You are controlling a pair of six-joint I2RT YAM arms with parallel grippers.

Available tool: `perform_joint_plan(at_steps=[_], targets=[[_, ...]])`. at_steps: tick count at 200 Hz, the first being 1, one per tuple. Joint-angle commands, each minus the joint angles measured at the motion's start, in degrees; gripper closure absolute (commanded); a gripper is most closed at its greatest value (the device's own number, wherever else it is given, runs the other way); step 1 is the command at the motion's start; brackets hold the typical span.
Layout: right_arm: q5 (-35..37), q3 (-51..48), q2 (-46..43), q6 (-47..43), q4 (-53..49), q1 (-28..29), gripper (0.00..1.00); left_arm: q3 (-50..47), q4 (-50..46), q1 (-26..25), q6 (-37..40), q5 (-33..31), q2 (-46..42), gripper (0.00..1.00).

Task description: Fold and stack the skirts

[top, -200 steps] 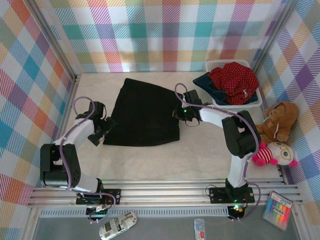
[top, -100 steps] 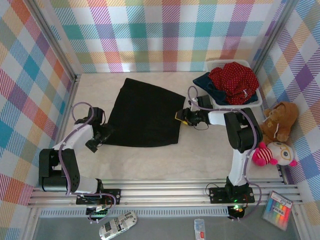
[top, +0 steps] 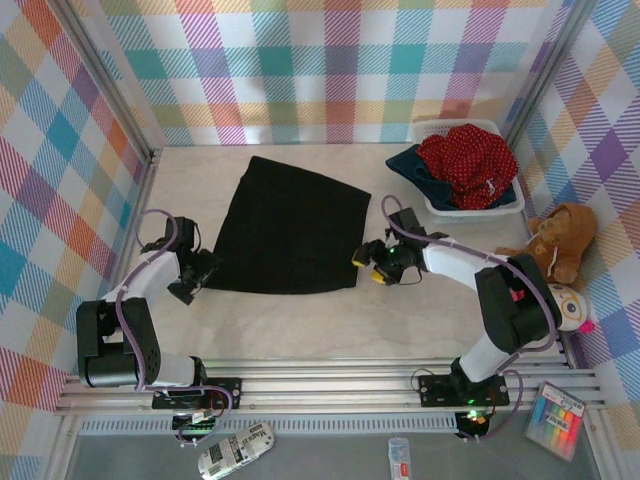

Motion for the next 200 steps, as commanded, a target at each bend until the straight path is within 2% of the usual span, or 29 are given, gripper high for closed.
perform_joint_plan(at_steps=[1, 40, 67, 110, 200], targets=[[-0.6, -3.8, -2.6, 9.7, -0.7, 1.1, 0.38, -1.6, 2.2, 1.4, 0.4, 3.3, -0.2, 0.17], [-2.9, -3.2, -0.8, 10.9, 2.7, 2.1, 0.52, -2.2, 4.5, 2.0, 0.5, 4.8, 0.8, 0.27], [-4.1, -2.8, 1.2, 10.9, 3.8, 3.3, 0.54, -2.2, 5.4, 2.0, 0.7, 5.3, 1.5, 0.32], [-4.5, -1.6, 3.4, 10.6, 4.7, 3.8, 0.55, -2.3, 5.1, 2.0, 1.3, 4.7, 2.4, 0.32], [-4.8, 0.1, 6.8, 10.7, 8.3, 4.7, 0.67, -2.2, 5.5, 2.0, 1.9, 5.2, 3.9, 0.32]])
